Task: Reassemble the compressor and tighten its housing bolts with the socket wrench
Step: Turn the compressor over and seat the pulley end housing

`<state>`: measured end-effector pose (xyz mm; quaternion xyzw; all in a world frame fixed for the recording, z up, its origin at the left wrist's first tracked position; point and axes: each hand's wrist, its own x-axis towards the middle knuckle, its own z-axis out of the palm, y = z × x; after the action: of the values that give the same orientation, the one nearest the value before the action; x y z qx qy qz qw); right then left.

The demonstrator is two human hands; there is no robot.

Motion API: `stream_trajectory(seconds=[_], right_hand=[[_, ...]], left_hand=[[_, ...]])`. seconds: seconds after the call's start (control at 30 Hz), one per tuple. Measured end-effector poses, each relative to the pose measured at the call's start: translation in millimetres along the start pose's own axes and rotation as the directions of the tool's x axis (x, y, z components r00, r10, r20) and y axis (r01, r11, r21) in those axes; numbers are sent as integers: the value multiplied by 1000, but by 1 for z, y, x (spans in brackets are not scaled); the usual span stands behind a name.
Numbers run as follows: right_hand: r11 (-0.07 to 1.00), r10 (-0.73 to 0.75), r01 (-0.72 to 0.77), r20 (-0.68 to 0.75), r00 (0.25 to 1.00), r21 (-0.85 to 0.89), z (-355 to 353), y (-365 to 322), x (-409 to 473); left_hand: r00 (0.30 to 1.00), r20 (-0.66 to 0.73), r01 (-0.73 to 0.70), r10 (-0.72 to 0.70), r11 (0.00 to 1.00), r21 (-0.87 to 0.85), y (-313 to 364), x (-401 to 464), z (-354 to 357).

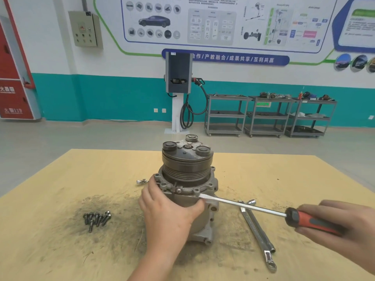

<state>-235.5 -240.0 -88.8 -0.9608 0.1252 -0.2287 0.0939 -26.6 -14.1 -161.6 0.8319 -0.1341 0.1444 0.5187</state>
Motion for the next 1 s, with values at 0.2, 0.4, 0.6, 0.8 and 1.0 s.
stream_trajectory(seconds=[0.2, 0.4, 0.6, 0.8, 1.0], right_hand=[[847, 357, -290, -72, 931, 445, 55, -9, -7], [785, 618, -618, -14, 786, -53, 132, -16, 38], [677, 729, -698, 81, 680, -234, 141, -30, 52], [630, 222, -239, 124, 967, 739, 98, -138, 81], [609, 260, -184, 25, 965, 771, 111, -168, 122]], left_hand=[[916, 395, 6, 68, 983, -184, -32, 49, -45], [901, 415, 6, 126, 953, -302, -35, 49, -49], [928, 349, -36, 132, 963, -269, -29, 45, -47], [923, 361, -68, 134, 980, -188, -29, 50, -48], [927, 345, -86, 150, 977, -194, -38, 56, -45]])
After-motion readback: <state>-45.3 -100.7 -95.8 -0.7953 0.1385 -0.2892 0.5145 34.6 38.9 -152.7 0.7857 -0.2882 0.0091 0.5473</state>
